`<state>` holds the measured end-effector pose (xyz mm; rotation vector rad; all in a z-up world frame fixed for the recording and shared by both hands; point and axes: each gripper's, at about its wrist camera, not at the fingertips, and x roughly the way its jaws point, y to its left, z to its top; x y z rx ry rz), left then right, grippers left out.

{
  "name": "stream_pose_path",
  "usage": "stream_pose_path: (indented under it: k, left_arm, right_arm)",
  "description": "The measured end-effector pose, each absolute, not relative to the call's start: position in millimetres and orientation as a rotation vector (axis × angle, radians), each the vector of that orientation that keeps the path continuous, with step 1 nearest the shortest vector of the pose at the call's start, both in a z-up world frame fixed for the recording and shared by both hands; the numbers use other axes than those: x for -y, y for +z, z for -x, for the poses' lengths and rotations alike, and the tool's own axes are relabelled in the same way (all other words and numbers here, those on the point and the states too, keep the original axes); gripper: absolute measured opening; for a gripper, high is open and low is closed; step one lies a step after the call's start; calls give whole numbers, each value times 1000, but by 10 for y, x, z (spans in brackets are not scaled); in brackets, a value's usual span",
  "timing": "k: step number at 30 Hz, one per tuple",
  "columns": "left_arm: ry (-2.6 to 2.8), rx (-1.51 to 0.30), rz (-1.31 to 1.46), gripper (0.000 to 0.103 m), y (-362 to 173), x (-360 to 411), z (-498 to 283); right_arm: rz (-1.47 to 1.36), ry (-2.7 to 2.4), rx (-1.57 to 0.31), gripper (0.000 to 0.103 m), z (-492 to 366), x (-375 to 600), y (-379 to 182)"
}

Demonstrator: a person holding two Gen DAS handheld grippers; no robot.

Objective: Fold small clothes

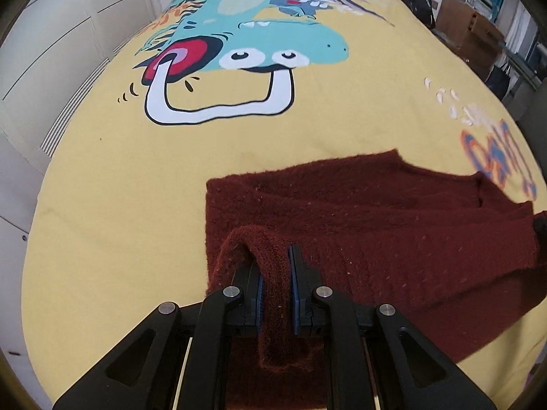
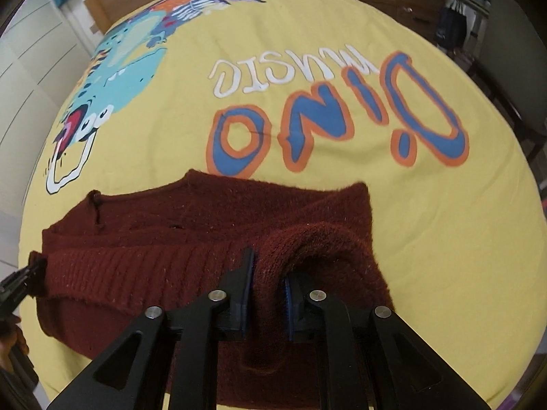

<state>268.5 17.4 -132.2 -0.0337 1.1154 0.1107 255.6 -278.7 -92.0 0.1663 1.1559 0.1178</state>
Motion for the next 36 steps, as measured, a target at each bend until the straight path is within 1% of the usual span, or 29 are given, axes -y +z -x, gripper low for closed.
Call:
stream_pose_path:
  k: [1,2,3,4,5,6,7,8,9,12,13,14,15,16,21,26,30,33,36]
  left_arm:
    - [119,-1123,20,15,-1348,-169,-2695]
    - [122,-1137,5,17,-1375,-165,-2713]
    - [123,-1149,-4,17,-1391,-162,-2728]
    - [130,-1156,-8,19,-1390,-167,-2738]
    - [128,-1162,-4,26,-1373,-170,-2746]
    - [119,-1160,8,34,-1343,-173,-2747]
    - [108,-1150,29,54,-1292,-170,-2735]
    - [103,-1136,41,76,-1228,-152,-2720]
    - [104,-1118,39,83,-1160,-127,-2701]
    - [64,-1079,47,86,-979,-32,-2658]
    - [51,-1071,54,94,-931,2,-2643]
    - [40,-1056,55,102,-877,48,-2624]
    - [30,-1042,49,102,-833,97,-2597]
    - [26,-1028,37,102,-792,154,-2568]
    - [-13,-998,10,102,-806,387,-2465]
    - [-51,-1037,-4,102,-1162,597,-2317]
    - [-69,-1096,-13,102,-1526,666,-2228]
    - [-46,-1136,-30,102,-1755,614,-2174]
    - [-36,-1114,-49,102,-1810,522,-2120]
  right_arm:
    - [-169,120,-1152,19,-2543,2792,-917]
    - [-164,116,-1146,27,-2527,2796,-900]
    - [-157,107,-1136,44,-2505,2802,-872]
    - [-152,103,-1129,54,-2489,2805,-845]
    - [-149,102,-1117,73,-2470,2808,-806]
    - [-147,101,-1103,79,-2445,2810,-762]
    - [-145,109,-1085,79,-2415,2809,-707]
    - [-142,119,-1071,80,-2387,2799,-656]
    - [-136,127,-1062,80,-2361,2783,-612]
    - [-94,162,-1036,86,-2251,2665,-488]
    - [-80,172,-1028,87,-2213,2621,-464]
    - [-63,188,-1018,91,-2158,2556,-440]
    - [-51,201,-1011,100,-2117,2494,-430]
    - [-38,217,-1002,103,-2067,2420,-425]
    - [81,241,-949,103,-1820,2031,-546]
    - [165,252,-994,103,-1634,1741,-1034]
    - [152,221,-1053,103,-1583,1792,-1416]
    - [105,221,-1037,103,-1559,1966,-1479]
    - [86,203,-1043,103,-1582,2117,-1482]
